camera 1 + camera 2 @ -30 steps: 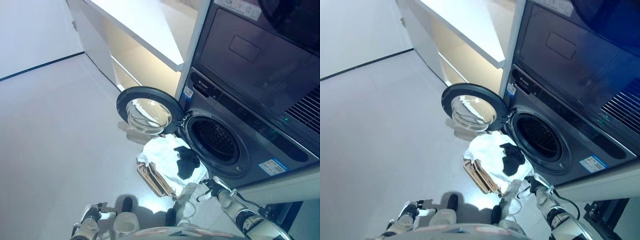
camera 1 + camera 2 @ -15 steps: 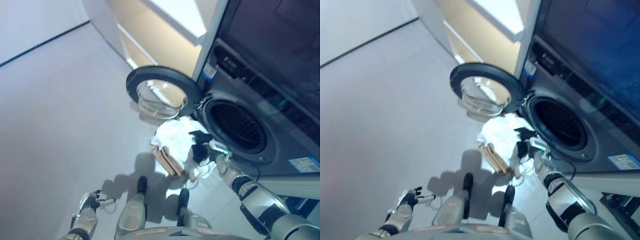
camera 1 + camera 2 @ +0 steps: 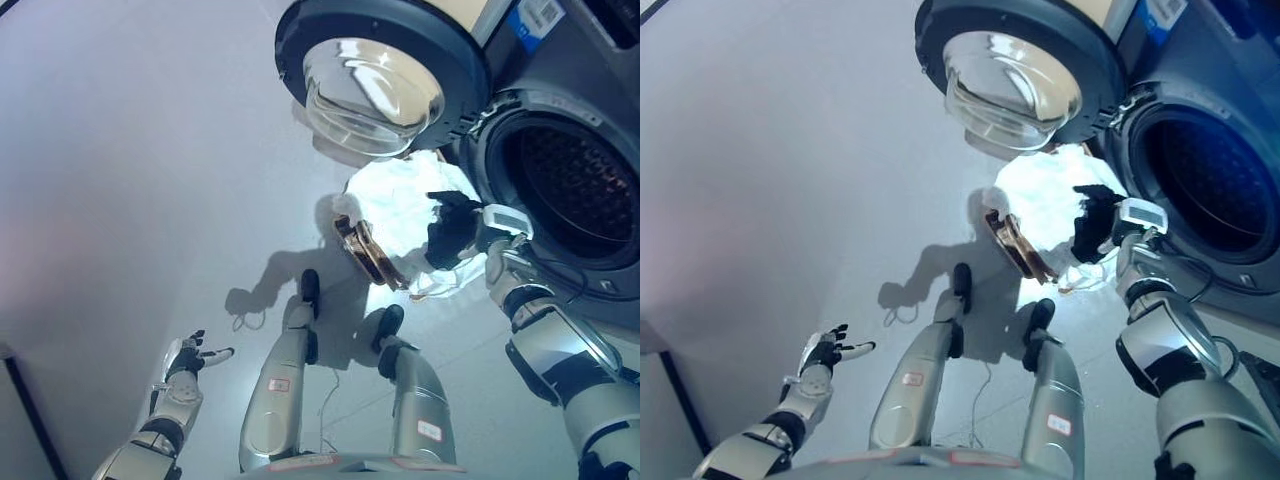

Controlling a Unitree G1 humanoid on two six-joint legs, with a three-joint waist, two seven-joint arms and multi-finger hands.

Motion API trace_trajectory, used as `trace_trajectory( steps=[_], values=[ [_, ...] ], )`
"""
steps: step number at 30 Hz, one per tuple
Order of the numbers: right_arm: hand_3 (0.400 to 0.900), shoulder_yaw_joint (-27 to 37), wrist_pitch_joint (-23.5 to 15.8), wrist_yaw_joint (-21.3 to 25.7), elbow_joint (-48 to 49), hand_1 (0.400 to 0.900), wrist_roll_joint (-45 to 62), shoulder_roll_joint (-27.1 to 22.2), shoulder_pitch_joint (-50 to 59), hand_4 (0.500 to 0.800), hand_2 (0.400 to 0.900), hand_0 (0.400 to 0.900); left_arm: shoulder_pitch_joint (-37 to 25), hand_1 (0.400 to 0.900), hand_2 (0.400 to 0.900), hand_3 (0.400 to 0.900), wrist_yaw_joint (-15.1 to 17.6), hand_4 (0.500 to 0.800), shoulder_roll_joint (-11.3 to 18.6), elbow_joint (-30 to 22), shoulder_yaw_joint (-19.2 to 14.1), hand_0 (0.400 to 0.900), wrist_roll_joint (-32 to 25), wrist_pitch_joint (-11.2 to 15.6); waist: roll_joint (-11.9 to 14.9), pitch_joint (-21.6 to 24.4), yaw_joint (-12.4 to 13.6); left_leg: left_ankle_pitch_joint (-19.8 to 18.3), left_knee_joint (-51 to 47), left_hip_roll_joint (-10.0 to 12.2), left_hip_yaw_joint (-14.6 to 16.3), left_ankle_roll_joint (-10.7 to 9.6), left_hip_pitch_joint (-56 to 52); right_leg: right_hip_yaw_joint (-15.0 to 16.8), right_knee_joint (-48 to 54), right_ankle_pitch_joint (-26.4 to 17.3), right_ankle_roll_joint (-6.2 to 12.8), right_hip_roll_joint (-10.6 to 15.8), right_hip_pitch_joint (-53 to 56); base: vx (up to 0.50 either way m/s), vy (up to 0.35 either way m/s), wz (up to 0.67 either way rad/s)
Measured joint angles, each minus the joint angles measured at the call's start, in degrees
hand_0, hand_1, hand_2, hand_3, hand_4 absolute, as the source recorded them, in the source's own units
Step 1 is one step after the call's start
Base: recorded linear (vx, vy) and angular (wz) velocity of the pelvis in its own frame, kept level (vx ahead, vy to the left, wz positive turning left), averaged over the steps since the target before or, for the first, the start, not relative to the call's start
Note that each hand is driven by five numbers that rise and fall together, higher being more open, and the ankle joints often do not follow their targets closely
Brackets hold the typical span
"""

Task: Put the clothes in the basket into the washing machine.

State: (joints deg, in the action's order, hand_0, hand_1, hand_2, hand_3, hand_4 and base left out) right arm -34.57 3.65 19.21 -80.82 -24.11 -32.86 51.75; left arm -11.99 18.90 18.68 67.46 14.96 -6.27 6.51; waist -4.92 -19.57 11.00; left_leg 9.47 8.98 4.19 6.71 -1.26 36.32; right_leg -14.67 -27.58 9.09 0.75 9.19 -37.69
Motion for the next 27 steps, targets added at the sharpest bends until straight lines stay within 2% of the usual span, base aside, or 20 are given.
trace_trajectory(
  steps=[3, 7, 10, 12, 17, 24, 27],
  values=[
    [0.900, -0.2, 0.4, 0.7, -1.5, 0.900, -0.8, -2.2, 5.4, 0.800, 0.900, 0.900, -1.9, 0.900, 0.900, 0.900, 0.8, 0.800, -0.5, -0.5, 0.6, 0.900, -1.0, 0.3, -2.3, -1.8, -0.1, -0.2, 1.8, -0.1, -0.6, -0.1, 3.2, 0.0, -2.8, 0.4, -0.44, 0.5, -3.3, -0.01, 0.014, 0.01],
    [0.900, -2.0, 0.3, 1.2, -1.4, 0.900, -1.9, -2.8, 8.3, 0.800, 0.900, 0.900, -2.2, 0.900, 0.900, 0.900, 1.6, 0.800, -0.7, -2.2, 1.2, 0.900, -2.8, 1.2, -2.5, -1.9, 0.0, -1.3, 4.9, -0.4, -0.4, -0.1, 6.1, 1.4, -6.3, 1.7, -0.63, 1.3, -6.7, 0.00, 0.034, 0.03],
    [0.900, -3.3, 0.3, 1.4, -1.3, 0.900, -2.0, -4.8, 10.7, 0.800, 0.900, 0.900, -2.1, 0.900, 0.900, 0.900, 1.7, 0.800, -0.7, -6.5, 2.2, 0.900, -4.1, 1.5, -2.6, -1.9, 0.3, -1.8, 7.8, -1.2, -0.3, 0.1, 9.1, 2.5, -9.9, 3.3, -0.54, 2.6, -10.2, -0.02, 0.031, 0.10],
    [0.900, -4.6, 0.3, 1.5, -1.1, 0.900, -2.0, -6.5, 12.4, 0.800, 0.900, 0.900, -2.1, 0.900, 0.900, 0.900, 1.9, 0.800, -0.7, -8.4, 2.2, 0.900, -5.1, 2.6, -2.6, -1.9, 0.3, -2.1, 10.1, -1.4, -0.3, 0.2, 11.9, 2.9, -12.4, 3.7, -0.67, 3.2, -13.0, 0.01, 0.045, -0.04],
    [0.900, -6.9, 0.6, 1.5, -1.5, 0.900, -2.0, -7.5, 14.0, 0.800, 0.900, 0.900, -1.2, 0.900, 0.900, 0.900, 2.0, 0.800, -1.0, -11.5, 3.0, 0.900, -6.5, 2.6, -3.1, -2.0, 0.3, -3.4, 14.3, -1.5, -0.1, 0.2, 16.3, 3.8, -15.6, 4.3, -0.67, 3.9, -17.3, -0.01, 0.020, 0.03],
    [0.900, -8.7, 0.5, 1.5, -3.4, 0.900, -1.8, -10.4, 17.1, 0.800, 0.900, 0.900, 2.3, 0.900, 0.900, 0.900, 2.0, 0.800, -0.9, -19.6, 3.2, 0.900, -8.5, 3.8, -4.7, -1.5, 2.0, -4.1, 17.6, -2.3, 1.4, 1.2, 22.1, 6.2, -19.1, 4.4, -0.64, 5.0, -24.2, -0.01, 0.051, -0.07],
    [0.900, -8.9, 0.4, 1.4, -3.5, 0.900, -1.5, -10.8, 17.4, 0.800, 0.900, 0.900, 2.5, 0.900, 0.900, 0.900, 2.1, 0.800, -0.9, -19.8, 3.2, 0.900, -9.6, 3.8, -4.8, -1.5, 2.6, -5.1, 20.1, -2.3, 1.6, 1.7, 23.9, 6.9, -20.5, 4.6, -0.28, 5.2, -25.7, -0.01, -0.001, 0.03]
  ],
)
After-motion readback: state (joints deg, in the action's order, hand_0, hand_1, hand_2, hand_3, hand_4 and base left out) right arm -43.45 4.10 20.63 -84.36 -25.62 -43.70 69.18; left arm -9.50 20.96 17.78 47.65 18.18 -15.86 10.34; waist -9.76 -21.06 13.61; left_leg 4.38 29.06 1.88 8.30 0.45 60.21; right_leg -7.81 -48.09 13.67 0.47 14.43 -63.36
